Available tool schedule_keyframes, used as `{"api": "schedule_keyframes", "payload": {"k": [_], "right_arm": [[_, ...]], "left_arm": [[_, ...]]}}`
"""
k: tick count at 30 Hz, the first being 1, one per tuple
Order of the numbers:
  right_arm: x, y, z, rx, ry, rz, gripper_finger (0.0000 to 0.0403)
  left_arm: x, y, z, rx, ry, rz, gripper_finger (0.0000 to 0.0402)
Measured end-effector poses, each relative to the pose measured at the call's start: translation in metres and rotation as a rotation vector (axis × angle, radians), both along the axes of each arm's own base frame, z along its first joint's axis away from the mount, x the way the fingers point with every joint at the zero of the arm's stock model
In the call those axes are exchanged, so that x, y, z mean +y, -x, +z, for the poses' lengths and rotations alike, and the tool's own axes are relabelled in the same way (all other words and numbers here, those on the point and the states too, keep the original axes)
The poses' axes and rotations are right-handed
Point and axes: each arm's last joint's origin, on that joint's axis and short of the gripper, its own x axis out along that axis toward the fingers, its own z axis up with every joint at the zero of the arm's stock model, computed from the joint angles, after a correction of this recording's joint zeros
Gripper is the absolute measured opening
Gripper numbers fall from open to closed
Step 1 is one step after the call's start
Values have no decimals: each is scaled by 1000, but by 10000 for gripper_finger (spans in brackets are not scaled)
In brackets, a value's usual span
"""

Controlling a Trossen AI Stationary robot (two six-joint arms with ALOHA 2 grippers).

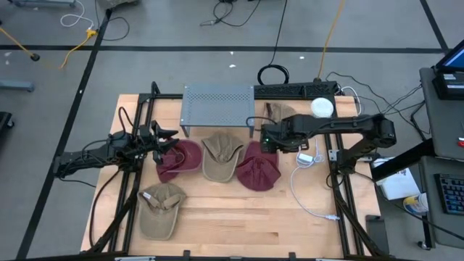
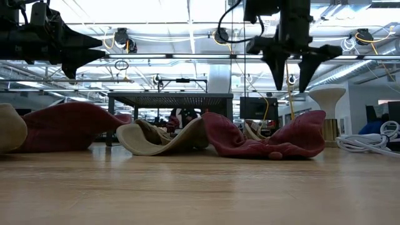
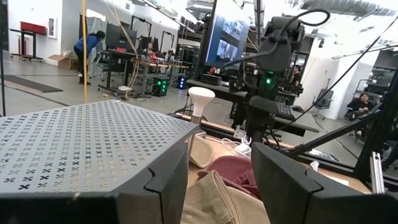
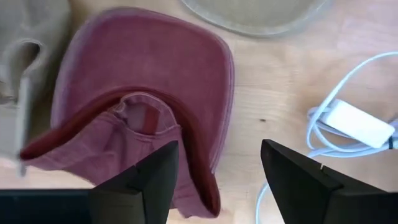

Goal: Pick & Place hat
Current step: Put the dark red cap on the shelf

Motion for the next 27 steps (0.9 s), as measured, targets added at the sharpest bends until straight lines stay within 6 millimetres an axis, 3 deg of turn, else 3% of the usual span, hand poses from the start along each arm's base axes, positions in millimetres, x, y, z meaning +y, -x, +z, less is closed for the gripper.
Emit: {"api": "schedule_keyframes", "payload": {"k": [27], "right_arm": [[9, 9, -74, -62, -29, -38, 221]], "left_arm": [[0, 0, 0, 0, 0, 0, 179]]}}
